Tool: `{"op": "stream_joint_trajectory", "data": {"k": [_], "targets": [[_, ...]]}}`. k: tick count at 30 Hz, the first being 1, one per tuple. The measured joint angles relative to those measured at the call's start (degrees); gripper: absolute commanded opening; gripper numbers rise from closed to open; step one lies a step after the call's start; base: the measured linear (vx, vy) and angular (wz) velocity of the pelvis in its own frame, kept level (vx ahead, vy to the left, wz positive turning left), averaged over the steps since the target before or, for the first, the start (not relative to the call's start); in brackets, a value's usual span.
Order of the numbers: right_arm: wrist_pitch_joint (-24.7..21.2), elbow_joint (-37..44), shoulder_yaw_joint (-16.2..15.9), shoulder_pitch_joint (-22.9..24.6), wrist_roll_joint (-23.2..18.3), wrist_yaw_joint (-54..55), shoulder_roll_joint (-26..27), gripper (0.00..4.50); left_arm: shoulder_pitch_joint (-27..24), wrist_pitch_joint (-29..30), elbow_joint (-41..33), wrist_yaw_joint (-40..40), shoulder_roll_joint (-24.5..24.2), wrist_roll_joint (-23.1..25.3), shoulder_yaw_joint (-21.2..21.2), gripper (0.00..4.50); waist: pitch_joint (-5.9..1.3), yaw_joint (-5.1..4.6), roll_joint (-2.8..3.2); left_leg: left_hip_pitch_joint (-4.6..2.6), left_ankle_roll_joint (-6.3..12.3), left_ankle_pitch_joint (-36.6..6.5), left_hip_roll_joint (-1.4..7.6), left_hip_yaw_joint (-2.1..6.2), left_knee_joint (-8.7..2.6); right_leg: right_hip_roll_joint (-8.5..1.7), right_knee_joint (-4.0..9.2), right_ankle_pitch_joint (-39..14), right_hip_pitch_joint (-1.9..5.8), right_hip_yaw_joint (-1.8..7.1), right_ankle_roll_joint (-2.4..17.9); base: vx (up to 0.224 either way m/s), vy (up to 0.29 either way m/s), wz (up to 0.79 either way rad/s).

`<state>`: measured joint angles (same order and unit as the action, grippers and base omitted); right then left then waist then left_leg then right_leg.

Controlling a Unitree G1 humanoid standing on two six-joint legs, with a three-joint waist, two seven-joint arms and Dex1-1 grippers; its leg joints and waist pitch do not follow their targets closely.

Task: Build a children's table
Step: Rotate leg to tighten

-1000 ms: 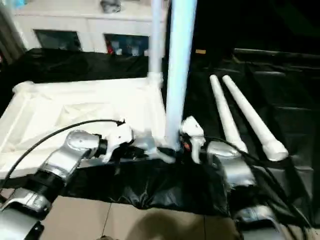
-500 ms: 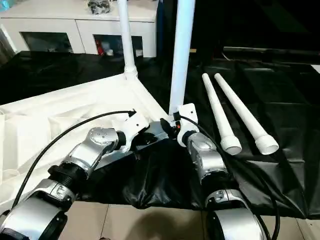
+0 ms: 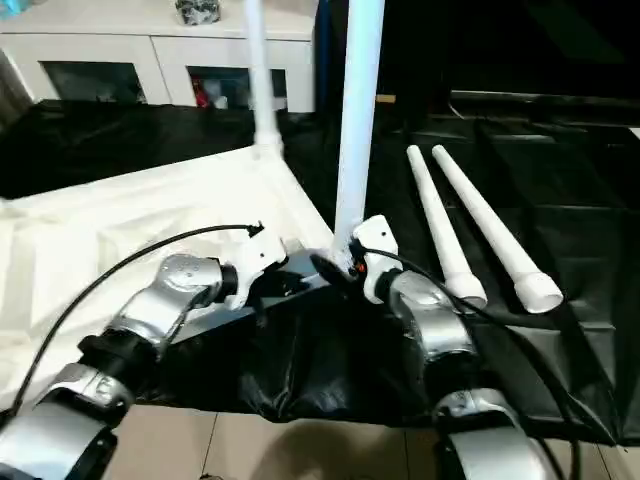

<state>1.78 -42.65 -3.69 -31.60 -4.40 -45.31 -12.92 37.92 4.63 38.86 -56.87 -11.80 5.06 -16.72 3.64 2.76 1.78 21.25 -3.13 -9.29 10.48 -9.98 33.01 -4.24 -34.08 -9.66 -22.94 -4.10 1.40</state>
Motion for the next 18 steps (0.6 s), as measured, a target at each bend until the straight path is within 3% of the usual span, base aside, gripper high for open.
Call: {"op": "stream_joint_trajectory", "data": {"k": [5, 6, 18], "targets": [[-1.67, 4.04, -1.47, 2.34, -2.26, -10.76, -3.69, 3.96, -1.48, -0.77, -2.18, -5.54, -2.08, -1.15, -0.47, 0.00, 0.01, 0.77, 0.00, 0.03, 0.00, 0.00, 0.02, 0.00, 0.01, 0.00, 0.00, 0.00, -0.03, -0.01, 0.00, 0.000, 0.000, 0.00], [-1.66, 4.26, -1.55, 2.44, -2.27, -11.62, -3.98, 3.71, -1.56, -0.73, -2.35, -6.10, -2.26, -1.26, -0.49, 0.00, 0.01, 0.80, 0.00, 0.04, 0.00, 0.00, 0.02, -0.01, 0.02, 0.00, 0.00, 0.00, -0.03, -0.01, 0.00, 0.000, 0.000, 0.00], [-4.98, 10.64, -4.08, 5.11, -3.54, -20.89, -7.33, 2.86, -2.54, -0.26, -4.49, -13.76, -4.97, -3.15, -1.49, 0.00, 0.01, 1.65, 0.00, 0.06, 0.00, 0.00, 0.04, -0.03, 0.03, -0.01, 0.01, -0.01, -0.03, -0.02, -0.01, 0.000, 0.000, 0.00]]}}
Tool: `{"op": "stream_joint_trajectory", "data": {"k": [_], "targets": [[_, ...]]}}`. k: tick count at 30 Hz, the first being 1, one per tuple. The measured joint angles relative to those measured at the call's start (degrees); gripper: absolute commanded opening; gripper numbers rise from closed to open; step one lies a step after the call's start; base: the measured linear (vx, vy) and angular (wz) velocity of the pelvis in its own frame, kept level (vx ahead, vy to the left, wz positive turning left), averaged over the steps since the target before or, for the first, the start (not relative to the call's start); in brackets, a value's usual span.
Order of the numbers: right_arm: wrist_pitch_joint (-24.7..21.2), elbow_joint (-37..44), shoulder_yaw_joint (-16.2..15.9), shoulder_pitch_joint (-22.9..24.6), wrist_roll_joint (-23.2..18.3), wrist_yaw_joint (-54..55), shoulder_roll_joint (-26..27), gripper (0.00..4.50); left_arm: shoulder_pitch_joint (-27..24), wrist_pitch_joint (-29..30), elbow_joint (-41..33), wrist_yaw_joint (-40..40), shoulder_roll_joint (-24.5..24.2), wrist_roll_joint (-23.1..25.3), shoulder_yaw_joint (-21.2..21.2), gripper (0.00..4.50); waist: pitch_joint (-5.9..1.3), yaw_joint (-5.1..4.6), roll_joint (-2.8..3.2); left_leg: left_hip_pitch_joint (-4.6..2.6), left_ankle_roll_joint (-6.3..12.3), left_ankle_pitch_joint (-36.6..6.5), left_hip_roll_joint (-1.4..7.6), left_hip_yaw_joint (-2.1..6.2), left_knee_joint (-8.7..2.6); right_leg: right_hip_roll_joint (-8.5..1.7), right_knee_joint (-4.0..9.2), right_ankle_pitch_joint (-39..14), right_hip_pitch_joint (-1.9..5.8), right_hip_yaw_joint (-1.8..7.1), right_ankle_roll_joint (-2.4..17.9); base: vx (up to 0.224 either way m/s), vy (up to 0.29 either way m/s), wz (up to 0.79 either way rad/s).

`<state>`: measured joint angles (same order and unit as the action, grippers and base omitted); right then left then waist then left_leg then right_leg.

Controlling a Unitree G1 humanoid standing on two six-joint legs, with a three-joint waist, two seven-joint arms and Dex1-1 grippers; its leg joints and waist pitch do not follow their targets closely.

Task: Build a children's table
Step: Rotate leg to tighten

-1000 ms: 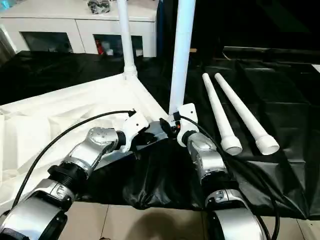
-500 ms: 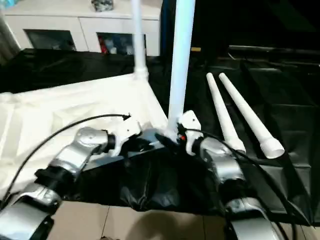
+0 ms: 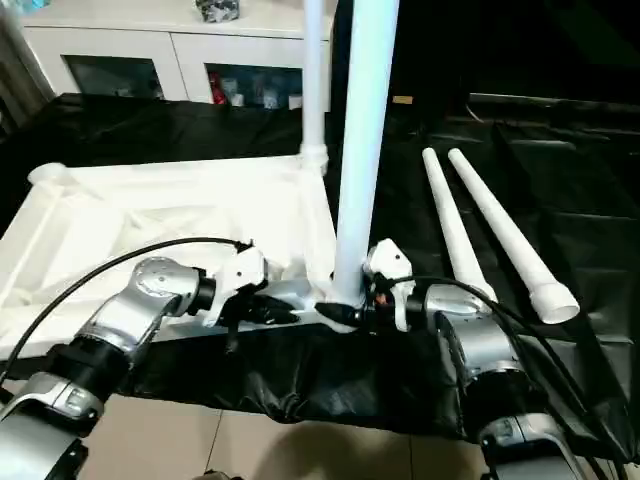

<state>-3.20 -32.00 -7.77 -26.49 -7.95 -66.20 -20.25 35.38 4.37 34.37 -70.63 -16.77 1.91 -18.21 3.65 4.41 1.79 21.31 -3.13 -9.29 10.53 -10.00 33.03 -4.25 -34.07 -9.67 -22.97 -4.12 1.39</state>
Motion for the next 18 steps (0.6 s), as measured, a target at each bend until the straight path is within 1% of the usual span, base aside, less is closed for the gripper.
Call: {"op": "stream_joint_trajectory", "data": {"k": [5, 10, 12, 14, 15, 16, 18], "targets": [[-0.43, 1.32, -0.09, 0.85, -0.07, -0.42, -0.08, 2.79, -0.25, 0.27, -0.42, -0.42, -0.17, 0.00, 0.01, 0.00, 0.00, 0.27, 0.00, -0.01, 0.00, 0.00, 0.00, 0.00, 0.00, 0.00, 0.00, 0.00, 0.01, 0.00, 0.00, 0.000, 0.000, 0.00], [-1.64, 0.53, 1.54, 0.77, 0.53, 5.75, 1.56, 2.76, 0.02, -0.91, 1.22, 4.64, 1.60, 1.18, 0.46, 0.00, -0.01, 0.37, -0.01, -0.14, -0.01, 0.02, 0.00, 0.00, 0.03, 0.00, -0.01, -0.14, 0.11, 0.01, -0.24, 0.000, 0.000, 0.00], [-1.74, -2.73, 3.37, -1.29, 1.83, 12.99, 4.30, 2.76, 1.41, -0.64, 3.81, 9.57, 3.40, 2.36, 1.33, 0.00, -0.02, -0.01, -0.03, -0.22, -0.02, 0.02, 0.00, -0.01, 0.12, 0.00, -0.05, -0.15, 0.18, 0.03, -0.25, 0.000, 0.000, 0.00], [-1.61, -6.88, 5.08, -4.06, 3.41, 23.22, 7.77, 2.76, 3.39, 0.59, 6.53, 15.44, 5.66, 3.65, 1.77, 0.00, -0.02, -0.93, -0.03, -0.21, -0.02, 0.02, -0.06, 0.00, 0.16, -0.03, -0.02, -0.15, 0.15, 0.07, -0.26, 0.000, 0.000, 0.00], [-1.62, -8.07, 5.52, -5.02, 3.88, 27.09, 8.83, 2.76, 3.89, 1.19, 7.09, 17.61, 6.57, 4.15, 1.91, 0.00, -0.02, -1.24, -0.03, -0.21, -0.02, 0.02, -0.10, 0.00, 0.19, -0.05, -0.01, -0.15, 0.15, 0.09, -0.26, 0.000, 0.000, 0.00], [-1.48, -9.65, 6.23, -5.86, 4.13, 31.77, 10.13, 2.76, 4.25, 1.80, 7.72, 20.28, 7.87, 4.51, 2.12, 0.00, -0.02, -1.49, -0.03, -0.22, -0.02, 0.02, -0.12, 0.00, 0.20, -0.07, 0.02, -0.15, 0.16, 0.09, -0.27, 0.000, 0.000, 0.00], [-1.05, -11.54, 7.17, -7.02, 4.18, 37.18, 11.76, 2.76, 4.70, 2.61, 8.36, 23.36, 9.25, 4.59, 2.25, 0.00, -0.03, -1.74, -0.01, -0.21, -0.02, 0.02, -0.14, 0.00, 0.22, -0.08, 0.03, -0.16, 0.16, 0.11, -0.28, 0.000, 0.000, 0.00]]}}
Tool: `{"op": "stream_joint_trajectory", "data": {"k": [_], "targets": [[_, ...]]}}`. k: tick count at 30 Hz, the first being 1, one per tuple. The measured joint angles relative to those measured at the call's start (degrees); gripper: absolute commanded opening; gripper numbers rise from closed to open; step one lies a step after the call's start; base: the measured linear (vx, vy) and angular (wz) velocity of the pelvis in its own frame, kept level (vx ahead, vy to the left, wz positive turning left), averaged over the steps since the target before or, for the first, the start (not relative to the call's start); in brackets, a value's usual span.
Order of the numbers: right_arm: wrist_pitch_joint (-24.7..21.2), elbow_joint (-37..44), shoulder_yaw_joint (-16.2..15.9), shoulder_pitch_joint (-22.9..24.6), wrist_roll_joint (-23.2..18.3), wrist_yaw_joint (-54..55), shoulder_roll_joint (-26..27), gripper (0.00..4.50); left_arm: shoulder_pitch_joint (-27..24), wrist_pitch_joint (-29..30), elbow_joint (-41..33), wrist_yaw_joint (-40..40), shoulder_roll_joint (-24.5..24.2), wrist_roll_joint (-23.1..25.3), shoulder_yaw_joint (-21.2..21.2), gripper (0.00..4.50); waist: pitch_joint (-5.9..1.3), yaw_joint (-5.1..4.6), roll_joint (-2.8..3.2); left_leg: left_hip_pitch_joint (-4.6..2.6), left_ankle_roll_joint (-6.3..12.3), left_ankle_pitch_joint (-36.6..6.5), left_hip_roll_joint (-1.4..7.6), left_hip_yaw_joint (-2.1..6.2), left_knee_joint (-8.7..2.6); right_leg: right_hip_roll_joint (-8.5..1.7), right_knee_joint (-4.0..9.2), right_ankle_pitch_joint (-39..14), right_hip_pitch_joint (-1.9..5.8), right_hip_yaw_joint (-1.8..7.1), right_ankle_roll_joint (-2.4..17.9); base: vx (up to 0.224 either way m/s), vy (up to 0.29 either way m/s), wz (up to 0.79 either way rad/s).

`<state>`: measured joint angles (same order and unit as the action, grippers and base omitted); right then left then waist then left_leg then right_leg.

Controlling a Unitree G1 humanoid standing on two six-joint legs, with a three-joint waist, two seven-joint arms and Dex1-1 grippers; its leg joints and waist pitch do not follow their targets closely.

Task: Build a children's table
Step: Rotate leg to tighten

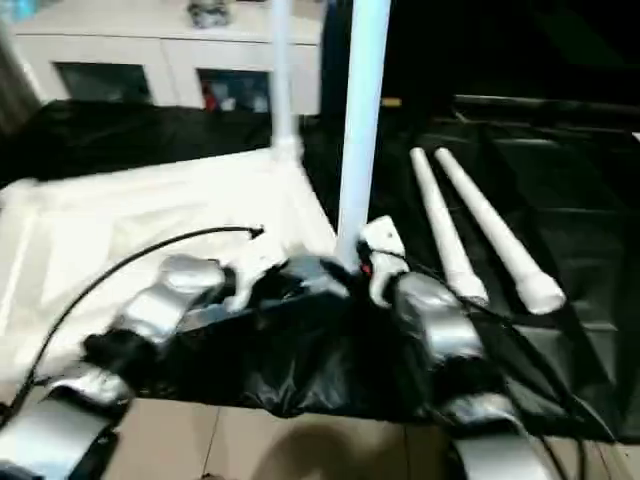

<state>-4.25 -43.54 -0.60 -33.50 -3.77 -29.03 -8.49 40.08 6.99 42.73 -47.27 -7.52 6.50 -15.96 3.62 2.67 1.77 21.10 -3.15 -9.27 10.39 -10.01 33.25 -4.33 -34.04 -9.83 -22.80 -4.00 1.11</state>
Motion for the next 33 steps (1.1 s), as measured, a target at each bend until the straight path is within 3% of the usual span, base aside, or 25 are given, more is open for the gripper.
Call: {"op": "stream_joint_trajectory", "data": {"k": [5, 8, 13, 18, 26, 33], "targets": [[2.74, -2.25, 0.94, -0.76, 0.40, 5.93, 2.13, 2.76, 0.28, 0.65, 0.37, 2.73, 1.29, 0.37, 0.44, 0.00, -0.04, -0.27, 0.06, 0.03, 0.00, 0.00, 0.00, 0.00, -0.01, 0.00, -0.01, 0.01, 0.00, 0.00, 0.00, 0.000, 0.000, 0.00], [3.64, -2.74, 1.71, -0.76, 0.30, 5.18, 2.32, 3.46, 0.27, 0.45, 0.34, 2.47, 1.29, 0.46, 0.50, 0.00, -0.06, -0.26, 0.08, 0.05, 0.02, -0.01, 0.00, 0.00, -0.02, 0.00, -0.01, 0.03, 0.00, 0.00, 0.03, 0.000, 0.000, 0.00], [4.07, -2.42, 1.91, -0.33, -0.52, -0.57, 1.27, 3.79, -0.51, -0.21, -0.82, 0.23, 0.23, 0.37, 0.42, 0.00, -0.06, -0.26, 0.08, 0.06, 0.02, -0.01, 0.01, 0.00, -0.07, 0.00, -0.02, 0.03, -0.03, -0.02, 0.03, 0.000, 0.000, 0.00], [5.07, 0.13, -0.46, 1.85, -1.17, -10.26, -2.03, 3.79, -2.02, -1.73, -3.02, -5.34, -2.05, -0.34, -0.16, 0.00, -0.17, -0.22, 0.27, 0.05, 0.02, -0.02, 0.02, 0.00, -0.27, 0.01, -0.04, 0.17, -0.07, -0.08, 0.26, 0.000, 0.000, 0.00], [3.96, 5.17, -3.04, 4.84, -2.22, -24.00, -6.92, 3.79, -3.06, -3.82, -4.26, -13.04, -4.69, -1.77, -0.93, 0.00, -0.18, 0.75, 0.30, 0.10, 0.02, -0.02, 0.07, 0.00, -0.25, 0.01, -0.04, 0.16, -0.09, -0.13, 0.25, 0.000, 0.000, 0.00], [0.57, 10.55, -5.85, 7.08, -4.61, -35.46, -10.91, 3.23, -4.59, -4.08, -6.64, -21.19, -7.80, -3.89, -1.70, 0.00, -0.16, 1.10, 0.27, 0.15, 0.02, -0.02, 0.09, 0.00, -0.25, 0.02, -0.04, 0.16, -0.12, -0.14, 0.24, 0.000, 0.000, 0.00]]}}
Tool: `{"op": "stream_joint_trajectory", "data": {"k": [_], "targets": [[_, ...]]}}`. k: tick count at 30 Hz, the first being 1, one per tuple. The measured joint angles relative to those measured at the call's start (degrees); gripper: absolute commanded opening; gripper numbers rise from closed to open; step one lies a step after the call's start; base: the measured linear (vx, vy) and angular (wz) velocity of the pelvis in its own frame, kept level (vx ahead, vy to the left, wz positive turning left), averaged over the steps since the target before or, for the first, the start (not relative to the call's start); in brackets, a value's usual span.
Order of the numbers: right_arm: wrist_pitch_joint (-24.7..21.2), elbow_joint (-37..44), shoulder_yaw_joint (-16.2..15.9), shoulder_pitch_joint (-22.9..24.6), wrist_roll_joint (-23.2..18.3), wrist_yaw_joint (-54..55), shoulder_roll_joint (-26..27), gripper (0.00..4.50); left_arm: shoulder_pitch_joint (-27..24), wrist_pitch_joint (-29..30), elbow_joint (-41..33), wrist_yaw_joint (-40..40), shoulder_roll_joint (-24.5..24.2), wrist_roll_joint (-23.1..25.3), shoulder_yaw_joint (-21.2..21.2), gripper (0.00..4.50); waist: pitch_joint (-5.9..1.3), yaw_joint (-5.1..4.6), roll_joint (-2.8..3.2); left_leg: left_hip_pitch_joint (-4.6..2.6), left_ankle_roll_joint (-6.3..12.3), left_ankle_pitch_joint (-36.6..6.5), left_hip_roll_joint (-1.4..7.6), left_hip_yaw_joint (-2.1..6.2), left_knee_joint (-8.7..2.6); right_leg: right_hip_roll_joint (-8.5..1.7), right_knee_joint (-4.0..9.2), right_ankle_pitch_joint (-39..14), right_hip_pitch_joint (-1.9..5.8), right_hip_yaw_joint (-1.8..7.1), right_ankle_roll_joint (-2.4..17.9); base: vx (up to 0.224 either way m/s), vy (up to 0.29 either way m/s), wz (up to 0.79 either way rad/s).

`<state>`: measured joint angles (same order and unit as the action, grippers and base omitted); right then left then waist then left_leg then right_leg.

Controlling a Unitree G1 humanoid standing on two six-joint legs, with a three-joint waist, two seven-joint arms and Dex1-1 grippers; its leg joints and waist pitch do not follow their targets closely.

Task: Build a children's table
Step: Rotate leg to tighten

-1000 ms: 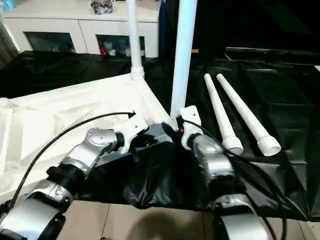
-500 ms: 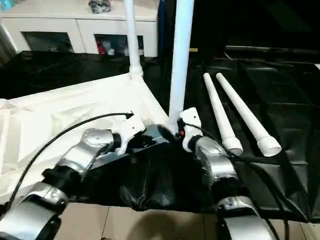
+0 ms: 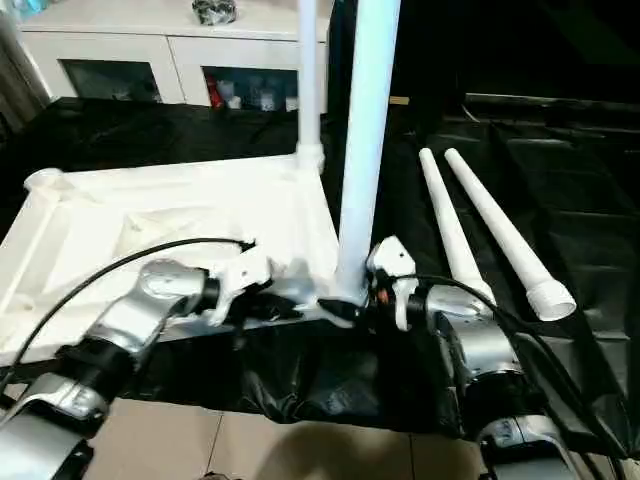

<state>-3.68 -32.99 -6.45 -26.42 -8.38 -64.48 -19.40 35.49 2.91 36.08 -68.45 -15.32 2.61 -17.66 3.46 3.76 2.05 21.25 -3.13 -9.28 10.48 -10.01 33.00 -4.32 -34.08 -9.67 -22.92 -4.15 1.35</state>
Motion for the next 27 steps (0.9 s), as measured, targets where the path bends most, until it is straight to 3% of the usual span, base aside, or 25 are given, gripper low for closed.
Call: {"op": "stream_joint_trajectory", "data": {"k": [3, 11, 20, 26, 27], "targets": [[-0.56, 0.63, -0.27, 0.13, -0.02, -1.10, -0.23, 2.89, 0.00, -0.01, -0.17, -1.26, -0.54, -0.31, -0.15, 0.00, 0.00, 0.09, 0.00, 0.01, 0.00, 0.00, 0.00, 0.00, 0.02, 0.00, 0.00, 0.00, 0.00, 0.01, -0.01, 0.000, 0.000, 0.00], [-1.27, 3.25, -0.75, 1.64, 0.03, -1.13, -0.31, 2.76, -0.58, 0.43, -1.15, -2.33, -1.20, -0.66, -0.21, 0.00, 0.01, 0.25, -0.01, 0.02, 0.00, 0.00, 0.00, 0.00, 0.00, 0.00, 0.00, -0.04, -0.01, 0.00, -0.06, 0.000, 0.000, 0.00], [0.73, -9.47, 4.45, -5.70, 3.69, 27.98, 8.99, 2.75, 3.48, 4.04, 5.34, 15.46, 5.39, 2.53, 2.05, 0.00, 0.00, -1.83, -0.13, -0.10, -0.01, 0.01, -0.08, 0.00, 0.30, -0.03, 0.06, -0.19, 0.06, 0.13, -0.32, 0.000, 0.000, 0.00], [2.19, -15.07, 6.66, -9.45, 4.52, 43.24, 13.40, 2.75, 5.53, 6.46, 7.72, 23.78, 9.50, 3.58, 2.88, 0.00, -0.06, -1.87, -0.05, -0.07, 0.00, 0.00, -0.09, 0.00, 0.31, -0.03, 0.05, -0.17, 0.06, 0.14, -0.29, 0.000, 0.000, 0.00], [2.96, -15.65, 7.11, -9.63, 4.52, 43.37, 13.60, 3.30, 5.66, 6.45, 7.81, 23.97, 9.71, 3.70, 2.94, 0.00, -0.07, -1.80, -0.04, -0.05, 0.03, -0.02, -0.09, 0.00, 0.27, -0.03, 0.05, -0.15, 0.05, 0.14, -0.27, 0.000, 0.000, 0.00]]}}
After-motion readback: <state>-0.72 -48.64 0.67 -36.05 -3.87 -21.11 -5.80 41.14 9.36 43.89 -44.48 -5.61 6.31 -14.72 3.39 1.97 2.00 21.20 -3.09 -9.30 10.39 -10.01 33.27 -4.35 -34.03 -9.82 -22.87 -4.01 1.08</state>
